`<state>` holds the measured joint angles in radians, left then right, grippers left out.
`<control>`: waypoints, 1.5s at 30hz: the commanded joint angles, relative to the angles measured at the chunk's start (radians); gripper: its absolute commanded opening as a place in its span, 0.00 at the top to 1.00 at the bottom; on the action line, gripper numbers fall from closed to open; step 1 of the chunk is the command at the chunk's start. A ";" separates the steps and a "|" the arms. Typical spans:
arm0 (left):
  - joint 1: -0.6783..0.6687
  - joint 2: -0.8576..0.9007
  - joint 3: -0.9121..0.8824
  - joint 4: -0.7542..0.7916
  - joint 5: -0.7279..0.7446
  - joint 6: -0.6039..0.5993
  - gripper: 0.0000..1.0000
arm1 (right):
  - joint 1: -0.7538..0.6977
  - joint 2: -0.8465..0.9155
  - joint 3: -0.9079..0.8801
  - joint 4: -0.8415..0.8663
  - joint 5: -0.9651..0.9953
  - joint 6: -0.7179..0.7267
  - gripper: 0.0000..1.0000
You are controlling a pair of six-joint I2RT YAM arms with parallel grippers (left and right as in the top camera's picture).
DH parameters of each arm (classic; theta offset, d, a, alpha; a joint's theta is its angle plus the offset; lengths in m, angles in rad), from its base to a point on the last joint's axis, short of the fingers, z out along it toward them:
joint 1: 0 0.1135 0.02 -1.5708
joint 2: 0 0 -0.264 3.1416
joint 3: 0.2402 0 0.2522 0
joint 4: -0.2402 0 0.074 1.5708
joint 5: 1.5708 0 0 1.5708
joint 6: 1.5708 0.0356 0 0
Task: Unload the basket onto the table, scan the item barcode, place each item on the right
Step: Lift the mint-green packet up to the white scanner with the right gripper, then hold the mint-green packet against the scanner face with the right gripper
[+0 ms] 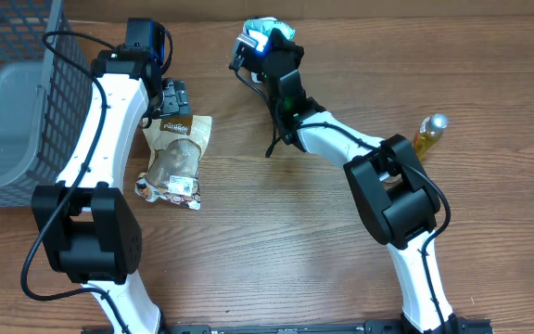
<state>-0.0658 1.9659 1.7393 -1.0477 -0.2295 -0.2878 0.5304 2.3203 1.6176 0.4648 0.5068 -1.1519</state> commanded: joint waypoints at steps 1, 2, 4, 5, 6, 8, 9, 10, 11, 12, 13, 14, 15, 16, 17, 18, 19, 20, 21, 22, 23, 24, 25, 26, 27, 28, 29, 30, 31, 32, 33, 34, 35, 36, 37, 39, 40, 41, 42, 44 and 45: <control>-0.007 -0.004 0.012 0.002 -0.013 0.000 0.00 | -0.004 0.001 0.025 -0.034 0.015 -0.002 0.96; -0.007 -0.004 0.012 0.002 -0.013 0.000 0.00 | -0.004 0.001 0.025 -0.056 0.015 -0.002 0.96; -0.007 -0.004 0.012 0.002 -0.013 0.000 0.00 | -0.004 0.001 0.025 -0.080 0.016 -0.002 0.96; -0.007 -0.004 0.012 0.002 -0.013 0.000 0.00 | -0.004 0.001 0.025 -0.086 0.016 -0.001 0.96; -0.007 -0.004 0.012 0.002 -0.013 0.000 0.00 | -0.002 0.001 0.025 -0.086 0.016 -0.001 0.96; -0.007 -0.004 0.012 0.002 -0.013 0.000 0.00 | 0.003 0.001 0.025 -0.093 0.016 -0.002 0.96; -0.007 -0.004 0.012 0.002 -0.013 0.000 0.00 | 0.007 0.001 0.025 -0.104 0.017 -0.002 0.96; -0.007 -0.004 0.012 0.002 -0.013 0.000 0.00 | 0.009 0.001 0.025 -0.113 0.016 -0.002 0.96; -0.007 -0.004 0.012 0.002 -0.013 0.000 0.00 | 0.012 0.001 0.025 -0.122 0.016 -0.002 0.96; -0.007 -0.004 0.012 0.002 -0.013 0.000 0.00 | 0.014 0.001 0.025 -0.135 0.016 -0.001 0.96; -0.007 -0.004 0.012 0.002 -0.013 0.000 0.00 | 0.016 0.001 0.025 -0.143 0.016 -0.001 0.96; -0.007 -0.004 0.012 0.002 -0.013 0.000 0.01 | 0.019 0.001 0.025 -0.148 0.016 -0.001 0.96; -0.007 -0.004 0.012 0.002 -0.013 0.000 0.00 | 0.021 0.001 0.025 -0.156 0.016 -0.002 0.96; -0.007 -0.004 0.012 0.002 -0.013 0.000 0.00 | 0.025 0.001 0.025 -0.164 0.017 -0.002 0.96; -0.007 -0.004 0.012 0.002 -0.013 0.000 0.01 | 0.027 0.001 0.025 -0.171 0.017 -0.002 0.96; -0.007 -0.004 0.012 0.002 -0.013 0.000 0.00 | 0.031 0.001 0.025 -0.181 0.017 -0.002 0.96; -0.007 -0.004 0.012 0.002 -0.013 0.000 0.00 | 0.036 0.001 0.025 -0.190 0.016 -0.001 0.96; -0.007 -0.004 0.012 0.002 -0.013 0.000 0.00 | 0.039 0.001 0.025 -0.195 0.016 -0.001 0.96; -0.007 -0.004 0.012 0.002 -0.013 0.000 0.00 | 0.042 0.001 0.025 -0.200 0.016 -0.001 0.96; -0.007 -0.004 0.012 0.002 -0.013 0.000 0.00 | 0.046 0.001 0.025 -0.202 0.016 -0.002 0.96; -0.007 -0.004 0.012 0.002 -0.013 0.000 0.01 | 0.049 0.001 0.025 -0.202 0.017 -0.001 0.96; -0.007 -0.004 0.012 0.002 -0.013 0.000 0.01 | 0.051 0.001 0.025 -0.202 0.017 -0.002 0.96; -0.007 -0.004 0.012 0.002 -0.013 0.000 0.00 | 0.055 0.001 0.025 -0.203 0.017 -0.002 0.96; -0.007 -0.004 0.012 0.002 -0.013 0.000 0.00 | 0.058 0.001 0.025 -0.203 0.019 -0.002 0.96; -0.007 -0.004 0.012 0.002 -0.013 0.000 0.01 | 0.060 0.001 0.025 -0.203 0.026 -0.002 0.96; -0.007 -0.004 0.012 0.002 -0.013 0.000 0.01 | 0.064 0.001 0.025 -0.203 0.032 -0.002 0.96; -0.007 -0.004 0.012 0.002 -0.013 0.000 0.00 | 0.067 0.001 0.025 -0.203 0.038 -0.002 0.96; -0.007 -0.004 0.012 0.002 -0.013 0.000 0.00 | 0.070 0.001 0.025 -0.206 0.043 -0.002 0.96; -0.007 -0.004 0.012 0.002 -0.013 0.000 0.00 | 0.072 0.001 0.025 -0.207 0.047 -0.002 0.96; -0.007 -0.004 0.012 0.002 -0.013 0.000 0.01 | 0.074 0.001 0.025 -0.206 0.052 -0.002 0.96; -0.007 -0.004 0.012 0.002 -0.013 0.000 0.00 | 0.076 0.001 0.025 -0.206 0.058 -0.001 0.96; -0.007 -0.004 0.012 0.002 -0.013 0.000 0.00 | 0.077 0.001 0.025 -0.206 0.066 -0.001 0.96; -0.007 -0.004 0.012 0.002 -0.013 0.000 0.00 | 0.077 0.001 0.025 -0.206 0.076 -0.001 0.96; -0.007 -0.004 0.012 0.002 -0.013 0.000 0.00 | 0.077 0.001 0.025 -0.206 0.086 -0.001 0.96; -0.007 -0.004 0.012 0.002 -0.013 0.000 0.00 | 0.077 -0.002 0.025 -0.206 0.102 -0.001 0.96; -0.007 -0.004 0.012 0.002 -0.013 0.000 0.01 | 0.077 -0.011 0.025 -0.206 0.138 0.016 0.96; -0.007 -0.004 0.012 0.002 -0.013 0.000 0.01 | 0.077 -0.020 0.025 -0.206 0.153 0.037 0.96; -0.007 -0.004 0.012 0.002 -0.013 0.000 0.00 | 0.077 -0.030 0.025 -0.208 0.167 0.067 0.96; -0.007 -0.004 0.012 0.002 -0.013 0.000 0.01 | 0.077 -0.044 0.025 -0.215 0.176 0.094 0.96; -0.007 -0.004 0.012 0.002 -0.013 0.000 0.00 | 0.077 -0.077 0.025 -0.248 0.173 0.151 0.96; -0.007 -0.004 0.012 0.002 -0.013 0.000 0.01 | 0.077 -0.099 0.025 -0.265 0.172 0.188 0.96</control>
<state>-0.0658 1.9659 1.7393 -1.0473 -0.2295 -0.2882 0.6048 2.3100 1.6230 0.2142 0.6434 -1.0790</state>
